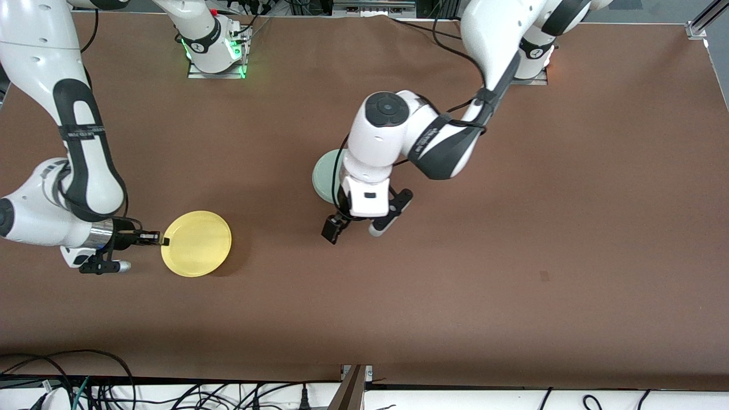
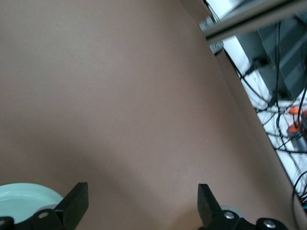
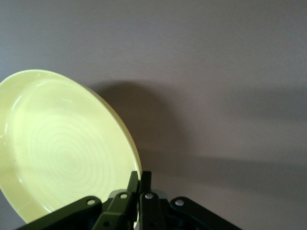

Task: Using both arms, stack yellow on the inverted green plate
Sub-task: 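Lower the inverted green plate and release it while the right gripper grasps yellow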

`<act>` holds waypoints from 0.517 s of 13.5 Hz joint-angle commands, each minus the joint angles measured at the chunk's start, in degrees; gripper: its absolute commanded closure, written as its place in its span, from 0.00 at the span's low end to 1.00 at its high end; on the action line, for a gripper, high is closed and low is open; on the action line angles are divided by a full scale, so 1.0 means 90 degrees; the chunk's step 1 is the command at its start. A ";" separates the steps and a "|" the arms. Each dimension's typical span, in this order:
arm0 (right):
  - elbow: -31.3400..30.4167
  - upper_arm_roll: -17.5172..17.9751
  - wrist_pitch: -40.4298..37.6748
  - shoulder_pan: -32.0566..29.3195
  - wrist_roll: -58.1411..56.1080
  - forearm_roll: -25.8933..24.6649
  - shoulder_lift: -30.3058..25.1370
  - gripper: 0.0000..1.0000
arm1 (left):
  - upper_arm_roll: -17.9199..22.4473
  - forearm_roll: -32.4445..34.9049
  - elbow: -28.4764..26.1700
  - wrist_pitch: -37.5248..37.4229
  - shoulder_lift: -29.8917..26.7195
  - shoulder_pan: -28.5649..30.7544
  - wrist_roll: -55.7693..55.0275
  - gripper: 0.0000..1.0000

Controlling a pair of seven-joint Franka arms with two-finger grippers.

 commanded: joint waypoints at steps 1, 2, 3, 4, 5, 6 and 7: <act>0.0366 0.0215 -0.1259 -0.0023 -0.0006 0.0143 -0.0497 1.00 | -0.0098 -0.0510 -0.0158 -0.0504 -0.0567 0.0435 0.0069 0.00; 0.0377 0.0362 -0.1428 -0.0022 0.0005 0.0143 -0.0664 1.00 | -0.0098 -0.0589 -0.0158 -0.0679 -0.0743 0.0562 0.0224 0.00; 0.0348 0.0518 -0.1468 -0.0013 0.0034 0.0153 -0.0801 1.00 | -0.0098 -0.0599 -0.0158 -0.1058 -0.0880 0.0602 0.0767 0.00; 0.0309 0.0703 -0.1691 -0.0013 0.0411 0.0153 -0.0918 1.00 | -0.0088 -0.0609 -0.0158 -0.1555 -0.1026 0.0641 0.1440 0.00; 0.0290 0.0918 -0.1751 0.0036 0.1101 0.0143 -0.1006 1.00 | -0.0088 -0.0609 -0.0158 -0.1995 -0.1212 0.0787 0.2007 0.00; 0.0222 0.1123 -0.1761 0.0123 0.1620 0.0124 -0.1114 1.00 | -0.0088 -0.0609 -0.0158 -0.2435 -0.1407 0.0952 0.2632 0.00; 0.0008 0.1270 -0.1694 0.0240 0.2061 0.0124 -0.1260 1.00 | -0.0088 -0.0657 -0.0158 -0.2913 -0.1583 0.1167 0.3305 0.00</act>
